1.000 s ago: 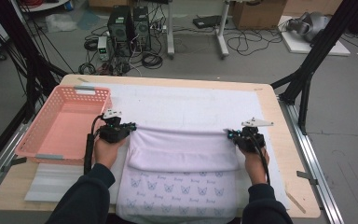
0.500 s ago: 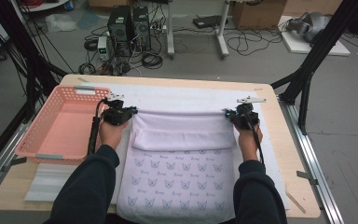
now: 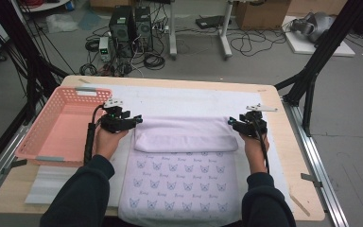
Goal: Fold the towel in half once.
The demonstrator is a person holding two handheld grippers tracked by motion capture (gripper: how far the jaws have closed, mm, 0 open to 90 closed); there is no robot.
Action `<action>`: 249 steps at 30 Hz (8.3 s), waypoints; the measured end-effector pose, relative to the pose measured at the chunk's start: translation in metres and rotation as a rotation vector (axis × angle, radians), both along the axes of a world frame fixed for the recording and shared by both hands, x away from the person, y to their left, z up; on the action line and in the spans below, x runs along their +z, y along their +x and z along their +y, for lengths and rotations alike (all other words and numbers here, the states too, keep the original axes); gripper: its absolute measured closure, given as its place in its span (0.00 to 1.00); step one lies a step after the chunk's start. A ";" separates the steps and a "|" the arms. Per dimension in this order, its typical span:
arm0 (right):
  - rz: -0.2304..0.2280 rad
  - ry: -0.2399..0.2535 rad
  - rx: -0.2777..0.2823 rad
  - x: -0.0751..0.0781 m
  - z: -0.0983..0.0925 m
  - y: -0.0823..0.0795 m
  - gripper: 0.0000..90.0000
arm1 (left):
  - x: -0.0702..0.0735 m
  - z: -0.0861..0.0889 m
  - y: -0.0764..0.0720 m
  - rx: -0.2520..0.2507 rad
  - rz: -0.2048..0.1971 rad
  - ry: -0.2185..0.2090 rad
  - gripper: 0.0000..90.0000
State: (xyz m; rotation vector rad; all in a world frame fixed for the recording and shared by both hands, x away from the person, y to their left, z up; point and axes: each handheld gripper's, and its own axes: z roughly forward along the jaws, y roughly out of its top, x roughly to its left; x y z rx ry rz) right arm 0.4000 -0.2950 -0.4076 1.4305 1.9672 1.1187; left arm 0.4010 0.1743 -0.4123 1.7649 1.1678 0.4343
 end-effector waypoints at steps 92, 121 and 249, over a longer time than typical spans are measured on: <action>0.083 0.029 0.476 -0.028 -0.014 -0.185 0.89 | -0.023 0.026 -0.178 -0.309 0.001 0.016 0.92; 0.092 -0.085 0.132 -0.040 0.009 -0.009 0.23 | -0.008 -0.001 -0.027 -0.073 -0.018 -0.123 0.44; 0.096 0.016 0.367 -0.038 -0.006 -0.099 0.84 | -0.035 -0.015 -0.091 -0.378 0.013 0.077 0.62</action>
